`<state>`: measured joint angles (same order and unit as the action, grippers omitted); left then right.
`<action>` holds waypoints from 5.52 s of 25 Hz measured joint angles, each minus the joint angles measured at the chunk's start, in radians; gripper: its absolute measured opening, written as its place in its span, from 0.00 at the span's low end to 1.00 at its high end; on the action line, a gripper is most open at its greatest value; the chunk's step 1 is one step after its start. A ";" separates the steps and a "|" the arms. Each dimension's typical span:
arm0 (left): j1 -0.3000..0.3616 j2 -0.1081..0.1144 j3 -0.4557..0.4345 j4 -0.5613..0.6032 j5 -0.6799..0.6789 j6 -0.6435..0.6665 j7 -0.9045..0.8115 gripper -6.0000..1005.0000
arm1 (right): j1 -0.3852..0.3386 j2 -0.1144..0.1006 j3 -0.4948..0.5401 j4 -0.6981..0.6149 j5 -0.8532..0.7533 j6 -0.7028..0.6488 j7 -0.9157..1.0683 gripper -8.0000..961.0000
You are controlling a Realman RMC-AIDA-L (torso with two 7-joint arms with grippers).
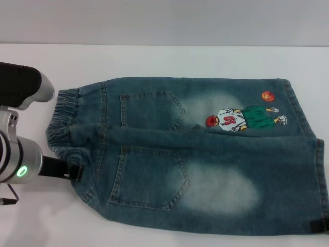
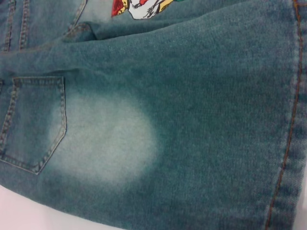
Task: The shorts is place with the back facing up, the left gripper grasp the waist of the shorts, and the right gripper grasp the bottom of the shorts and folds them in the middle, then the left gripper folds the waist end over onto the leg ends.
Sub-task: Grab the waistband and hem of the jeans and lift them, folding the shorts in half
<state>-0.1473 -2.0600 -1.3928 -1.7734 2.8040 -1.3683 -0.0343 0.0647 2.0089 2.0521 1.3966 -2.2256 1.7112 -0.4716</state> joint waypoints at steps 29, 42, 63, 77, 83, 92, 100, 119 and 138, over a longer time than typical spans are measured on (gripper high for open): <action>0.001 -0.002 0.000 -0.011 -0.015 -0.010 0.010 0.20 | 0.029 0.025 0.013 -0.036 -0.032 -0.051 -0.067 0.68; -0.010 -0.002 0.000 -0.005 -0.023 -0.009 0.010 0.20 | 0.067 0.023 0.027 -0.070 -0.030 -0.061 -0.077 0.68; -0.013 0.000 -0.003 -0.001 -0.024 -0.011 0.010 0.20 | 0.082 0.026 0.052 -0.074 0.005 -0.059 -0.152 0.24; -0.025 0.000 0.000 0.011 -0.026 -0.014 0.010 0.20 | 0.078 0.028 0.118 -0.021 -0.110 -0.002 -0.103 0.29; -0.043 0.000 -0.003 0.024 -0.026 -0.015 0.010 0.19 | 0.090 0.032 0.123 -0.036 -0.125 -0.006 -0.096 0.55; -0.063 0.000 -0.008 0.037 -0.026 -0.025 0.010 0.19 | 0.097 0.045 0.118 -0.043 -0.126 0.002 -0.088 0.65; -0.060 0.000 -0.008 0.030 -0.026 -0.029 0.005 0.19 | 0.090 0.051 0.118 -0.085 -0.128 0.021 -0.081 0.65; -0.062 0.000 -0.002 0.027 -0.026 -0.030 0.008 0.20 | 0.103 0.060 0.122 -0.067 -0.093 0.044 -0.080 0.65; -0.065 -0.002 -0.007 0.030 -0.026 -0.031 0.000 0.19 | 0.105 0.050 0.123 -0.071 -0.116 0.065 -0.049 0.65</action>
<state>-0.2120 -2.0617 -1.3996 -1.7436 2.7780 -1.3989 -0.0348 0.1696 2.0594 2.1756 1.3259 -2.3415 1.7762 -0.5207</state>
